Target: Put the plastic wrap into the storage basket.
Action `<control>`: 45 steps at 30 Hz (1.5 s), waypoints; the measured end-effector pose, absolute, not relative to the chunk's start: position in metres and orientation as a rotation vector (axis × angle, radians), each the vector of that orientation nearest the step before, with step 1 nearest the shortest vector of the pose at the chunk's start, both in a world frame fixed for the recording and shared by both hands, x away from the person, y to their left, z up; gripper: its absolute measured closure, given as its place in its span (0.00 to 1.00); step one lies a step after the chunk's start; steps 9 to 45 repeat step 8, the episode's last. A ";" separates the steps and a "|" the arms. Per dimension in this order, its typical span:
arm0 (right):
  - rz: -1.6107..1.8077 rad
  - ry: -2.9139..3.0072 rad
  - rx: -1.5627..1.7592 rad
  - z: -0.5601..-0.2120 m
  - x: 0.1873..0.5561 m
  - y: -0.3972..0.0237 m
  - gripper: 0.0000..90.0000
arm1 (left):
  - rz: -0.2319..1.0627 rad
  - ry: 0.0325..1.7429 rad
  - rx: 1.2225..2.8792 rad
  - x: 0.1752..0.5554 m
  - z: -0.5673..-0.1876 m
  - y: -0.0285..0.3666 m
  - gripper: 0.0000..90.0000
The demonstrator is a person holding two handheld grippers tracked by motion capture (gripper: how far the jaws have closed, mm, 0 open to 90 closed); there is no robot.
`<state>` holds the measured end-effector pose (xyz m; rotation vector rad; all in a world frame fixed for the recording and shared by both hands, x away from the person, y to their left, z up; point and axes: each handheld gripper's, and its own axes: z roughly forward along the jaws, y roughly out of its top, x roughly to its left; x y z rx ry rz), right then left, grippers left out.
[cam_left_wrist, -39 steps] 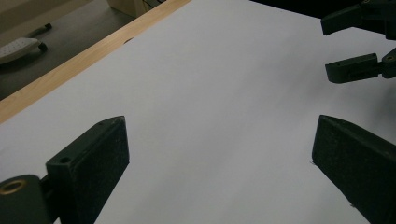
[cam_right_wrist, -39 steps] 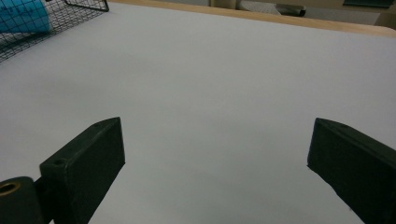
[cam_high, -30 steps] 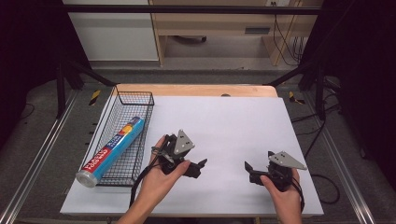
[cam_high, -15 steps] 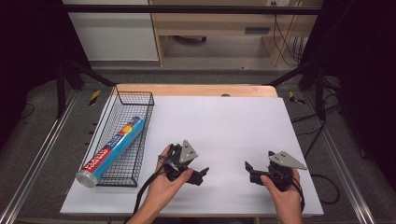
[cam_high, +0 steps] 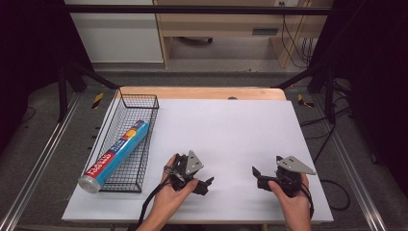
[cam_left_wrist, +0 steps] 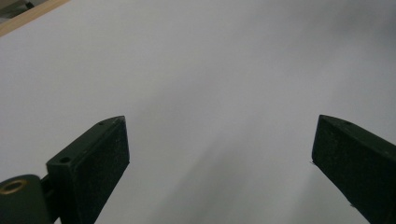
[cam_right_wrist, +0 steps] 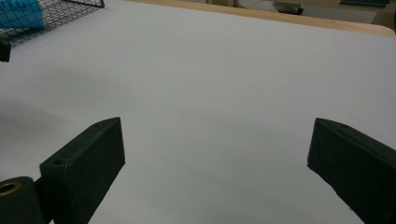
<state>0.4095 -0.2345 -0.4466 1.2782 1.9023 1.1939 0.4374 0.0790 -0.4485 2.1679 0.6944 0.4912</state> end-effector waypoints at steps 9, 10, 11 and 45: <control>1.192 1.904 1.279 -0.447 0.410 -0.234 0.05 | 0.500 0.724 2.161 0.439 -0.454 0.085 0.05; 1.192 1.904 1.279 -0.447 0.410 -0.234 0.05 | 0.500 0.724 2.161 0.439 -0.454 0.085 0.05; 1.192 1.904 1.279 -0.447 0.410 -0.234 0.05 | 0.500 0.724 2.161 0.439 -0.454 0.085 0.05; 1.192 1.904 1.279 -0.447 0.410 -0.234 0.05 | 0.500 0.724 2.161 0.439 -0.454 0.085 0.05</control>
